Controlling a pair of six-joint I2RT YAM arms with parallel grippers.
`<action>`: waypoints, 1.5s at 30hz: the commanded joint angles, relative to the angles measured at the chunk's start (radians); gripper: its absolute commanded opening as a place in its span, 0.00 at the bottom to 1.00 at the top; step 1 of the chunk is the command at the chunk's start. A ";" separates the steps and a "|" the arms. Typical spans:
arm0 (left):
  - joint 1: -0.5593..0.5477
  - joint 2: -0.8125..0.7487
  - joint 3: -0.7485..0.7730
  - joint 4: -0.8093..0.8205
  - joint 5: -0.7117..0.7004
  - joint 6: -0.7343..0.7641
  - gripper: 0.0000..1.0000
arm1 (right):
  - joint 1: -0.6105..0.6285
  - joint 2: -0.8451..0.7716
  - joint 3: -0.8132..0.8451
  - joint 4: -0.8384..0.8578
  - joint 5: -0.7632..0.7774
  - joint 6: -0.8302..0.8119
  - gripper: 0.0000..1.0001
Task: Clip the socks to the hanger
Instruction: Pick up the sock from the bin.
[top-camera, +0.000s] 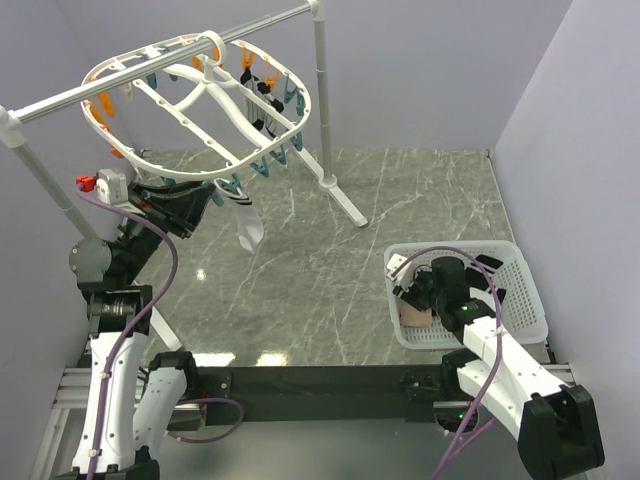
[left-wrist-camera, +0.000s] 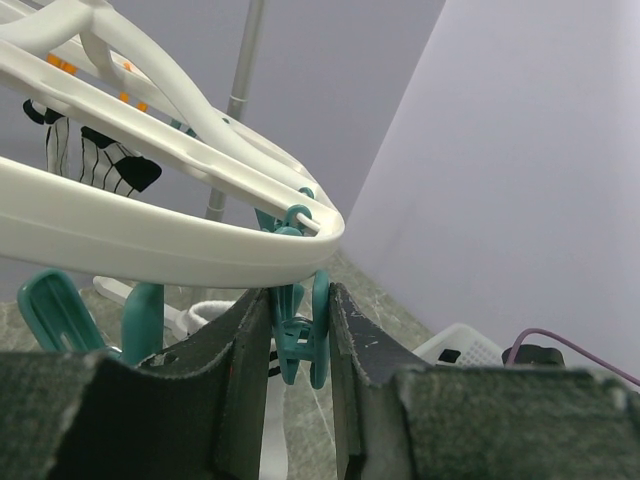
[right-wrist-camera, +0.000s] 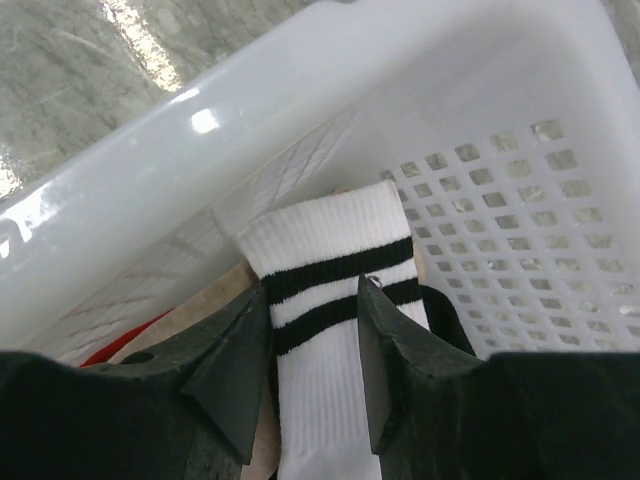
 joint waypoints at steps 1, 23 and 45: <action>0.014 0.005 0.012 0.028 -0.041 0.026 0.29 | 0.016 0.012 0.040 0.068 0.001 0.018 0.46; 0.017 0.011 0.017 0.026 -0.041 0.024 0.29 | 0.010 -0.066 0.060 0.063 0.054 0.139 0.00; 0.009 0.094 0.063 0.110 0.026 -0.092 0.28 | 0.037 -0.013 0.560 0.024 -0.315 0.756 0.00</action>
